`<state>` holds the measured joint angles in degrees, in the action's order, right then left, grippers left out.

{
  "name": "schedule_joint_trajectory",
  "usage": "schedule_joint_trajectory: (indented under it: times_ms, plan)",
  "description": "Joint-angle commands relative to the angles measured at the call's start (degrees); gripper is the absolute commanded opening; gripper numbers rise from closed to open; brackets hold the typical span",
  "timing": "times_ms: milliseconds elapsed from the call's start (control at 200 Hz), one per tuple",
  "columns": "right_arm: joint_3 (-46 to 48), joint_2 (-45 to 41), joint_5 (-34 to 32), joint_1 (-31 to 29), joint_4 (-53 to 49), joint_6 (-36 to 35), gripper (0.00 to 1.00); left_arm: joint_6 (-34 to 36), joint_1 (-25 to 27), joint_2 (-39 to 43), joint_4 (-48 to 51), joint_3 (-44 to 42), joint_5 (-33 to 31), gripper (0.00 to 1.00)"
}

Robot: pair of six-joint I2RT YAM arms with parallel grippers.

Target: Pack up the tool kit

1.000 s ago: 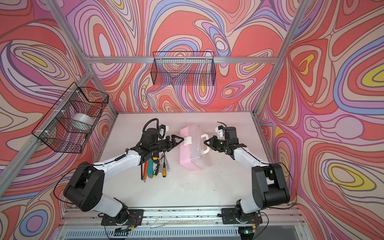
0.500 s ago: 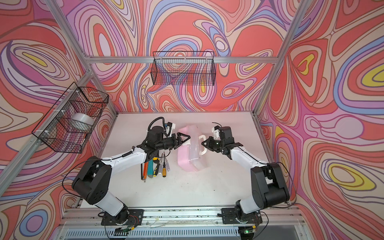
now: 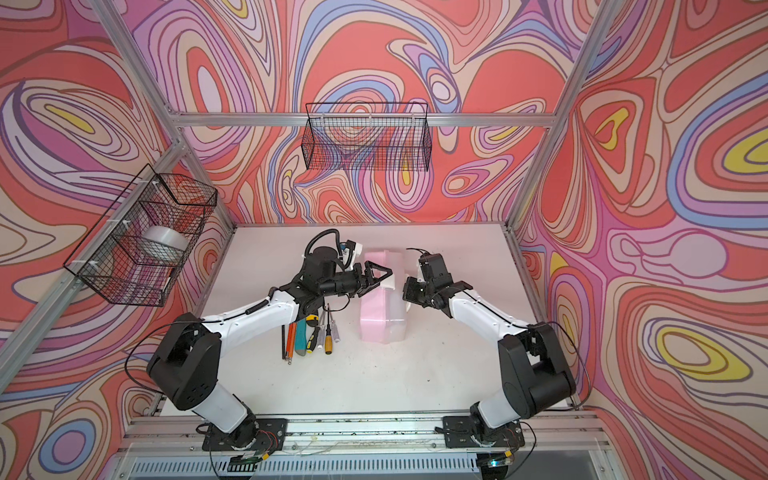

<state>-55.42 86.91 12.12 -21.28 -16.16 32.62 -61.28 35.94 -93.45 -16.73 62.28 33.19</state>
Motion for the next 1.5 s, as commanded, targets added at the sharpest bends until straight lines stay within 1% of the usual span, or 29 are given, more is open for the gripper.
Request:
schedule_joint_trajectory:
  times_ms: [0,120,245,315,416,526,661,726,791,946,1066,1257,1422,1497]
  plan:
    - [-2.0,-0.7,-6.5,-1.4,-0.6,-1.2,0.0,1.5,0.7,1.7,2.7,3.2,0.6,0.73]
    - [-3.2,-0.7,-8.6,-2.3,-1.6,-1.8,0.0,2.6,0.7,1.9,3.7,2.9,-0.6,0.73]
    - [-3.9,-2.7,-10.9,-2.5,-3.1,-2.6,0.0,6.7,-0.2,5.2,8.9,2.9,-3.8,0.76]
    - [-5.5,-4.3,-12.2,-2.7,-5.6,-3.5,0.0,8.8,-1.6,7.7,11.6,1.9,-5.9,0.79]
    - [-8.2,-6.2,-13.7,-3.3,-8.6,-5.1,0.0,9.9,-4.5,11.3,13.7,-1.0,-7.9,0.81]
    - [-12.3,-6.9,-15.1,-4.9,-12.5,-6.5,0.0,12.0,-6.4,14.6,16.5,-3.5,-10.8,0.82]
    - [-18.4,-4.8,-19.1,-8.2,-18.0,-8.4,0.0,14.1,-7.1,16.5,18.4,-5.2,-13.8,0.82]
    - [-21.5,-3.4,-21.0,-10.8,-19.8,-9.2,0.0,14.2,-7.2,16.4,17.9,-6.1,-13.5,0.82]
    - [-23.9,-0.9,-20.8,-11.6,-21.8,-9.0,0.0,13.6,-7.2,15.9,16.7,-7.2,-13.1,0.82]
    - [-22.7,1.4,-20.8,-11.9,-19.9,-8.4,0.0,12.3,-7.3,14.4,13.6,-9.3,-11.8,0.82]
    - [-22.3,3.8,-22.0,-12.0,-20.2,-8.2,0.0,13.0,-7.3,13.6,13.6,-9.8,-11.7,0.82]
    - [-20.1,7.4,-19.8,-11.9,-17.9,-7.5,0.0,14.1,-7.2,11.8,15.3,-9.5,-11.7,0.82]
    - [-18.9,7.3,-19.8,-11.9,-16.6,-6.4,0.0,14.8,-6.8,10.9,17.5,-10.1,-13.7,0.81]
    - [-17.6,5.0,-17.5,-11.9,-14.5,-5.7,0.0,14.6,-6.6,11.0,17.0,-11.0,-14.0,0.81]
